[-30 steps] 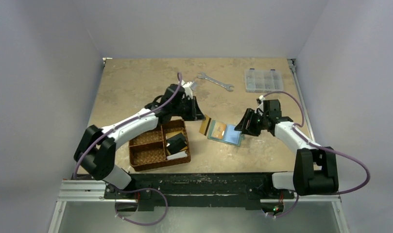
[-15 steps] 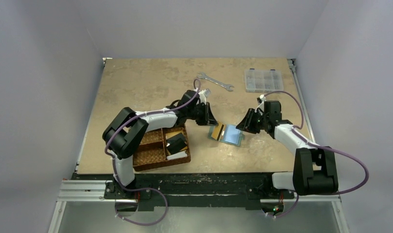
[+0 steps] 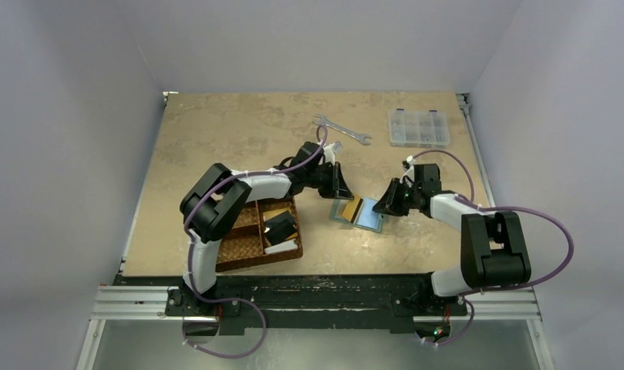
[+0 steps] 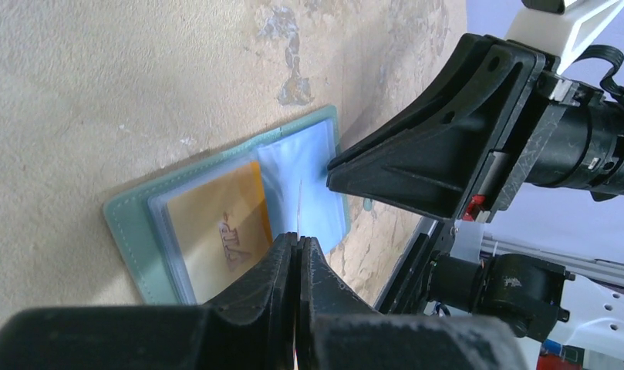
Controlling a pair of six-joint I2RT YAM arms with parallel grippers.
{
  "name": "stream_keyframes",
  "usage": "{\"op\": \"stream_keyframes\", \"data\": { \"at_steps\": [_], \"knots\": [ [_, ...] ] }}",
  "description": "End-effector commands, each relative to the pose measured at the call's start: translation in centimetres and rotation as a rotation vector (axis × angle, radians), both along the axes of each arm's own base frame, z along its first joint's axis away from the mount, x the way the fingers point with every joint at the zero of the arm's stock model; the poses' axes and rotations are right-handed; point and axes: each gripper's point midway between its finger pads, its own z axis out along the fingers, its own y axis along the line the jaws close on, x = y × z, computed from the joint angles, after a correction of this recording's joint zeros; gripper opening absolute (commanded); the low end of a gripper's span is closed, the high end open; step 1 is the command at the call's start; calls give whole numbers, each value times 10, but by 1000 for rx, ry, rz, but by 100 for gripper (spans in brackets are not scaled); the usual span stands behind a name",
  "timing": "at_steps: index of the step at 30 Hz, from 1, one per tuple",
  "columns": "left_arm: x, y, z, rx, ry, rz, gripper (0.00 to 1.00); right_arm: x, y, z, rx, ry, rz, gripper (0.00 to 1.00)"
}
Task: Put the credit cards into the card holder
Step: Insert the credit card into the card holder.
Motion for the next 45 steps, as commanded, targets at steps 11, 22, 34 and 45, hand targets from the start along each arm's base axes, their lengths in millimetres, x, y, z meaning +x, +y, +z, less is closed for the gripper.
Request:
{"op": "stream_keyframes", "data": {
  "at_steps": [11, 22, 34, 45],
  "knots": [
    [7, -4, -7, 17, -2, -37, 0, 7, -5, -4, -36, -19, -6, 19],
    [18, 10, -9, 22, 2, 23, 0, 7, -4, -6, -35, -13, 1, 19],
    [9, -1, -12, -38, 37, -35, 0, 7, -3, -3, -29, -22, 9, 18],
    [7, -8, -16, -68, 54, -55, 0, 7, -3, -2, -29, -25, 10, 18]
  ]
}}
